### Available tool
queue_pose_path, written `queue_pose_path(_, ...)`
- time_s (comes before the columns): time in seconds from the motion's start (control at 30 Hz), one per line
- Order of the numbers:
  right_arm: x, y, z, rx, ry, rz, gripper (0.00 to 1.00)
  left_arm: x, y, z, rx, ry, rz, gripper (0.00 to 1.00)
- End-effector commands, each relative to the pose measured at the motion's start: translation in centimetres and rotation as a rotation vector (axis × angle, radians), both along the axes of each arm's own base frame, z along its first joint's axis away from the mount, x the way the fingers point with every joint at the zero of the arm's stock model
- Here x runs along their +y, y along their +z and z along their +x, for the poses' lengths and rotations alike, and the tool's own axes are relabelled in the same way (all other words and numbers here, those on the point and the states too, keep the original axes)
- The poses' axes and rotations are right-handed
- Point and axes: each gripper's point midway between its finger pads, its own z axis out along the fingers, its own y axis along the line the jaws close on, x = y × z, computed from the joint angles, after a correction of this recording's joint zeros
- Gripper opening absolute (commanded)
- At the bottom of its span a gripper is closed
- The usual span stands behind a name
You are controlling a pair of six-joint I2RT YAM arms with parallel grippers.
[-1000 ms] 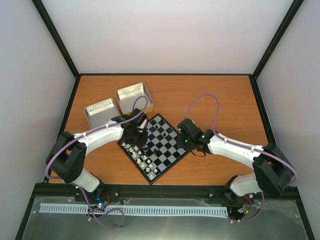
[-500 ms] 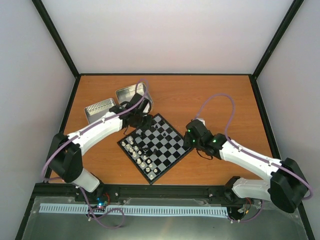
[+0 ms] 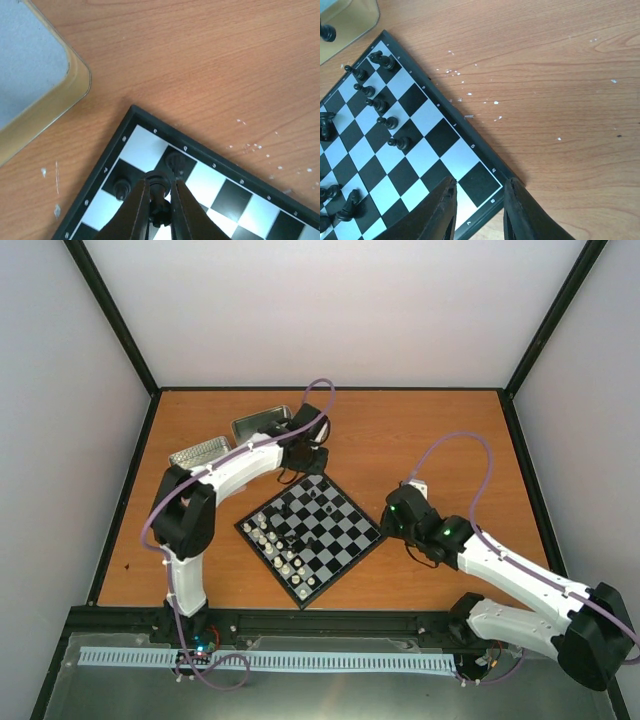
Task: Set up the chess pieces on the board
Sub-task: Place the chess piece on the chessboard.
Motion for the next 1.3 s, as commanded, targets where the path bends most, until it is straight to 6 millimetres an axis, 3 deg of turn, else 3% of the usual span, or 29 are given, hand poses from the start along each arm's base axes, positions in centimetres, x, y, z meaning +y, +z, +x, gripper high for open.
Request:
queue_pose_path(0.0, -1.5, -0.2, -0.2, -0.006, -0.058, -0.014, 0.28, -0.8, -0.1, 1.6, -0.014, -0.045, 0.06, 0.09)
queue_pose_path(0.13, -1.5, -0.4, -0.3, 0.0, -0.054, -0.018, 0.28, -1.4, -1.6, 1.9, 0.032, -0.066, 0.071, 0.09)
queue_pose_path(0.73, -1.0, -0.9, -0.3, 0.019, -0.035, -0.014, 0.28, 0.3, -7.1, 1.5, 0.133, -0.072, 0.106, 0.11)
queue_pose_path(1.17, -1.2, -1.1, -0.4, 0.024, -0.036, -0.02, 0.28, 0.5, -7.4, 2.3, 0.13, -0.059, 0.074, 0.14)
queue_pose_path(1.27, -1.2, -1.0, -0.4, 0.022, -0.039, -0.017, 0.28, 0.4, -7.3, 2.3, 0.132, -0.064, 0.067, 0.2)
